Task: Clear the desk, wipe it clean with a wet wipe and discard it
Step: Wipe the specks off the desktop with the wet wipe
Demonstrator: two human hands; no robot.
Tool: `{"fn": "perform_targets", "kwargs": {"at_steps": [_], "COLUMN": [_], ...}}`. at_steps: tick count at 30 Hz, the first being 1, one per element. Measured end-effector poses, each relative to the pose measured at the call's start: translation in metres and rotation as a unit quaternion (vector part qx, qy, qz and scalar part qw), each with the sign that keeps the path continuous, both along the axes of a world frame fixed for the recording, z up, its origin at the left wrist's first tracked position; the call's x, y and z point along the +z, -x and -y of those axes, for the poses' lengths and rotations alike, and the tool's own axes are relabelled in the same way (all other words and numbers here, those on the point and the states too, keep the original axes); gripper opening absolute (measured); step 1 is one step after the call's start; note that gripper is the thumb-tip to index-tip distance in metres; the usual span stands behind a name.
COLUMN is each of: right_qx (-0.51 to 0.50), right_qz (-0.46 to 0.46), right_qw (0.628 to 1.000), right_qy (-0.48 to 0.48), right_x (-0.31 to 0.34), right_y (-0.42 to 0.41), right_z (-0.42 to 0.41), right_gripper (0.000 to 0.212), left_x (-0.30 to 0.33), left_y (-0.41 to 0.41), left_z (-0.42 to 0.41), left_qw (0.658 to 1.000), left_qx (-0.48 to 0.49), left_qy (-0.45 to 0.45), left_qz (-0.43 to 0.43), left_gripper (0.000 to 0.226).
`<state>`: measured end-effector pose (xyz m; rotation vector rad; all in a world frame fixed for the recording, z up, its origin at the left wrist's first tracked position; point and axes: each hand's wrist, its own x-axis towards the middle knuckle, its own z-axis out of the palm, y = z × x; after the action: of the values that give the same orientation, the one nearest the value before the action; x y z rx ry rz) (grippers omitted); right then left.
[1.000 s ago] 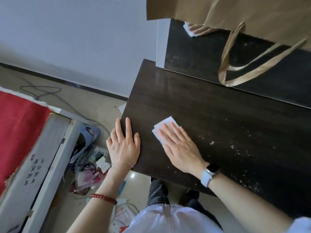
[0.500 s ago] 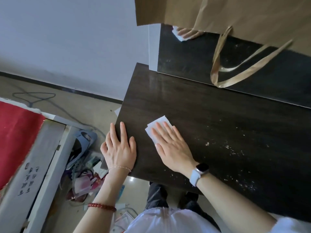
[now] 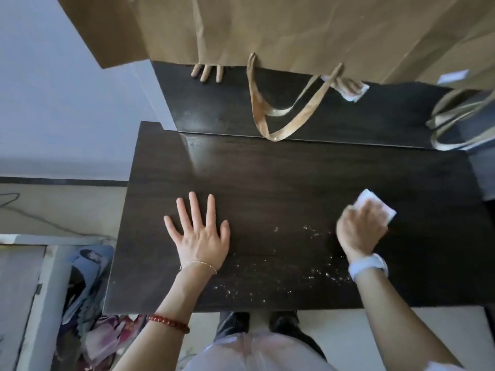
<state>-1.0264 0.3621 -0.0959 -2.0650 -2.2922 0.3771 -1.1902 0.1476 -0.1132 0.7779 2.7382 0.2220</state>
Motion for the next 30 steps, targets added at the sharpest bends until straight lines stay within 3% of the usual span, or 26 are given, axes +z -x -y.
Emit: {"fn": "perform_targets", "kwargs": {"at_steps": [3, 6, 9, 12, 17, 23, 26, 30], "right_qx": [0.154, 0.346, 0.470, 0.430, 0.195, -0.013, 0.022, 0.247], "right_qz": [-0.029, -0.061, -0.061, -0.040, -0.012, -0.025, -0.029, -0.035], "right_qw": [0.987, 0.935, 0.878, 0.900, 0.980, 0.999, 0.999, 0.968], "right_qy": [0.017, 0.048, 0.074, 0.051, 0.042, 0.026, 0.011, -0.010], "right_x": [-0.013, -0.010, -0.010, -0.016, -0.011, -0.002, -0.007, -0.019], "right_y": [0.065, 0.102, 0.075, 0.018, -0.061, -0.065, -0.041, -0.013], "right_z": [0.040, 0.102, 0.108, 0.078, 0.021, -0.034, -0.041, 0.019], "right_gripper": [0.054, 0.067, 0.068, 0.062, 0.050, 0.049, 0.058, 0.058], "left_x": [0.001, 0.001, 0.000, -0.001, 0.000, 0.000, 0.000, -0.001], "left_y": [0.001, 0.003, 0.005, 0.002, -0.002, -0.011, -0.022, -0.029], "left_z": [0.000, 0.003, 0.003, 0.001, -0.007, -0.029, -0.051, -0.072], "left_qw": [1.000, 0.999, 0.999, 1.000, 1.000, 0.992, 0.986, 0.979], "left_qx": [-0.007, -0.018, -0.017, -0.007, -0.005, -0.114, -0.163, -0.196], "left_qy": [0.005, 0.024, 0.028, 0.012, 0.018, 0.034, 0.037, 0.046], "left_qz": [0.000, 0.017, 0.016, 0.001, -0.014, -0.030, -0.027, -0.025], "left_gripper": [0.072, 0.075, 0.074, 0.072, 0.071, 0.066, 0.069, 0.071]}}
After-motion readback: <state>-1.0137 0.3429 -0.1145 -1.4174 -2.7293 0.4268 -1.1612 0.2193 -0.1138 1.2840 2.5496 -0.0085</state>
